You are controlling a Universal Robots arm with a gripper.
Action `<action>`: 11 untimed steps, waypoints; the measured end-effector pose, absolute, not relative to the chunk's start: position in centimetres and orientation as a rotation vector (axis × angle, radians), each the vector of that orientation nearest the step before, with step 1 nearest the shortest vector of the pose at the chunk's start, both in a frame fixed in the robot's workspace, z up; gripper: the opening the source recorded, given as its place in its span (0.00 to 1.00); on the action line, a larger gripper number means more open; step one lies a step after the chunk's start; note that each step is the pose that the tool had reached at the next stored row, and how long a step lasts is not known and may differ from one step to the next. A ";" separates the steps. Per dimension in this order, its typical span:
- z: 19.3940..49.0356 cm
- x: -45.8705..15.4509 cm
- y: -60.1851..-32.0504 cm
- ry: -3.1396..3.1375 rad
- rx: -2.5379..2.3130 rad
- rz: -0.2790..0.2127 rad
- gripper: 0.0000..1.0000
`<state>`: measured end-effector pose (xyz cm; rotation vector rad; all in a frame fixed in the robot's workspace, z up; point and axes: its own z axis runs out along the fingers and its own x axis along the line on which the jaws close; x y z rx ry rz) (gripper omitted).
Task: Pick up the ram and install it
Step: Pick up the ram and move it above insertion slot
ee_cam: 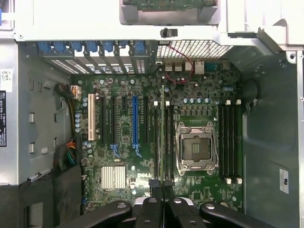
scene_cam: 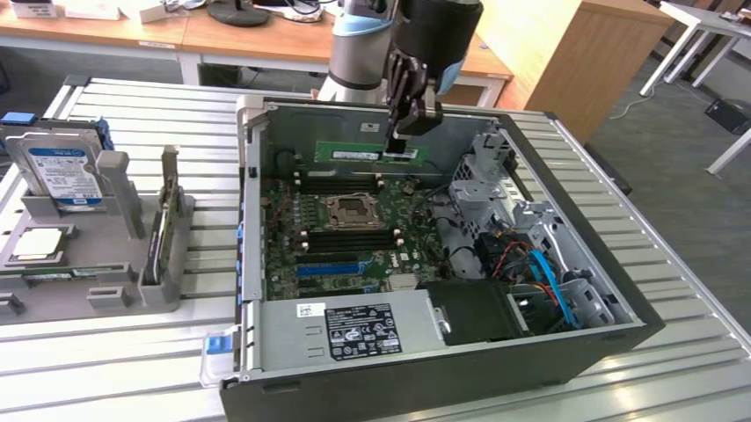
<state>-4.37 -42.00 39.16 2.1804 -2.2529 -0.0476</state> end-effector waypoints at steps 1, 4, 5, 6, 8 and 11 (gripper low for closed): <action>39.1 -4.4 -42.0 -2.253 2.180 -0.047 0.12; 38.8 -4.4 -42.0 -2.253 2.180 -0.048 0.12; 38.7 -4.4 -42.0 -2.253 2.180 -0.048 0.12; 38.6 -4.4 -42.0 -2.253 2.180 -0.048 0.12; 38.4 -4.4 -42.0 -2.253 2.181 -0.048 0.12; 38.1 -4.4 -42.0 -2.253 2.180 -0.048 0.12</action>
